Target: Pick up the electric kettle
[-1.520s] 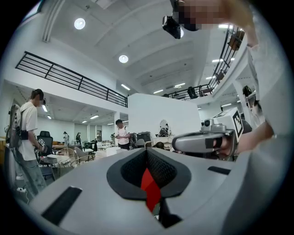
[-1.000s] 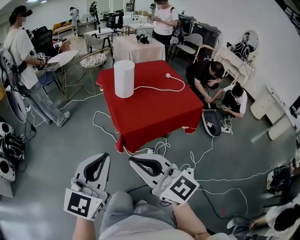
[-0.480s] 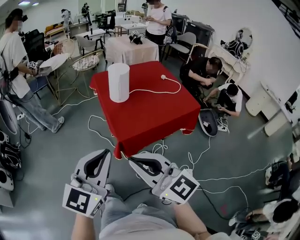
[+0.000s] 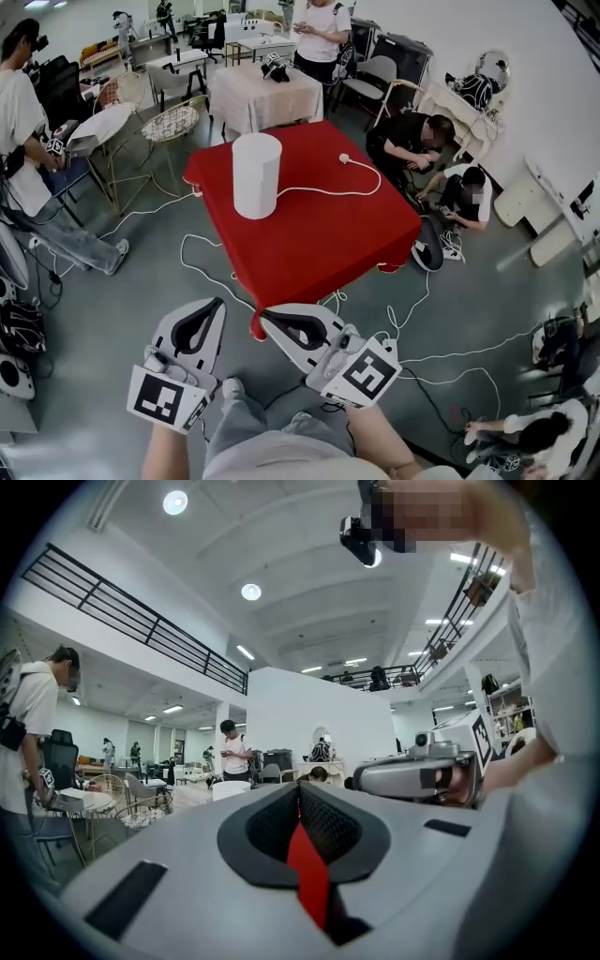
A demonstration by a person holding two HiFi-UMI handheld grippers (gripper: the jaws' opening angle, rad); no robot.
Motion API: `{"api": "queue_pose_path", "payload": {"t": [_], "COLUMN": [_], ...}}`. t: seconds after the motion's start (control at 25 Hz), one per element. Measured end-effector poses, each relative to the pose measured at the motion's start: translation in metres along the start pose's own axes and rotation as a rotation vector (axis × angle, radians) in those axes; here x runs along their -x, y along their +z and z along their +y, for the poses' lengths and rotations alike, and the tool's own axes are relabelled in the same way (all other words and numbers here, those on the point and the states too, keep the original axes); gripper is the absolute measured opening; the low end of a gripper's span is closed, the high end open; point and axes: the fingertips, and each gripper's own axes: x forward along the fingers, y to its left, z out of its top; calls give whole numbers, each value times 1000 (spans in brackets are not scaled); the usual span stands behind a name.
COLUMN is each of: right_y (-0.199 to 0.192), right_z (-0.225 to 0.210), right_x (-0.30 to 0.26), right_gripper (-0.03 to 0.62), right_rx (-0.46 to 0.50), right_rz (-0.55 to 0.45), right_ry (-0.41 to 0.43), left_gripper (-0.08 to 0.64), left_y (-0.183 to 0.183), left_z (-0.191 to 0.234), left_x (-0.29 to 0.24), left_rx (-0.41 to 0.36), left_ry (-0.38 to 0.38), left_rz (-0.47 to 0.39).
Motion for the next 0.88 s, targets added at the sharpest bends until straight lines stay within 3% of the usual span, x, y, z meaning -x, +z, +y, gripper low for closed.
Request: {"api": "queue_pose_path", "payload": {"t": [0.48,0.88], "right_y": [-14,-19], "right_z": [-45,-62], "right_x": [-95,-119], "right_gripper": [8,8], "right_rx": [-12,7], "right_rz": [31,67], "right_ry": [-132,-245], "left_gripper": [11,12], "left_y": [-15,-24], "left_z": [93,126], "left_x": [-36,-50], "left_rx": [12,39], "left_ry": [-162,-256], "left_rz": [15,-14]}}
